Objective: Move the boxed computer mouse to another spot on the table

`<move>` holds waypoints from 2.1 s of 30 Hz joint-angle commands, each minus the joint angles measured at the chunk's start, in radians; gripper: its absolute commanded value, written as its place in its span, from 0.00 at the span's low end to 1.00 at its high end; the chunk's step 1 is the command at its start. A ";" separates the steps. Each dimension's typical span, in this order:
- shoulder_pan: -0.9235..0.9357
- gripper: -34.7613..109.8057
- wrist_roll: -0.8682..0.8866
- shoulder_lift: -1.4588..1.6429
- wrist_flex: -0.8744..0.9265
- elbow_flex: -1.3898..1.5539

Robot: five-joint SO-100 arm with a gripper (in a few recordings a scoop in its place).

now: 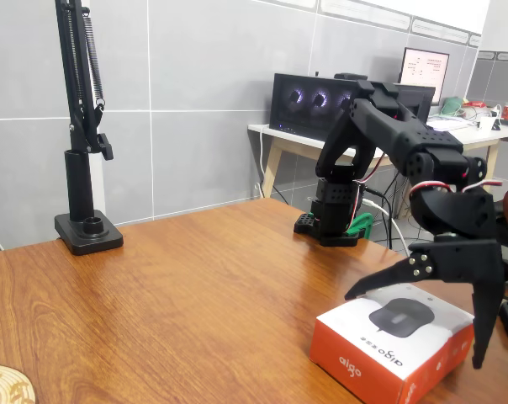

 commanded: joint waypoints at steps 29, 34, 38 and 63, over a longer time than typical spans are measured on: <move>0.966 0.24 0.302 0.730 0.423 0.305; 1.244 0.24 0.296 0.948 0.382 0.689; 1.302 0.24 0.276 0.983 0.295 0.873; 1.393 0.98 0.318 1.115 -0.028 1.141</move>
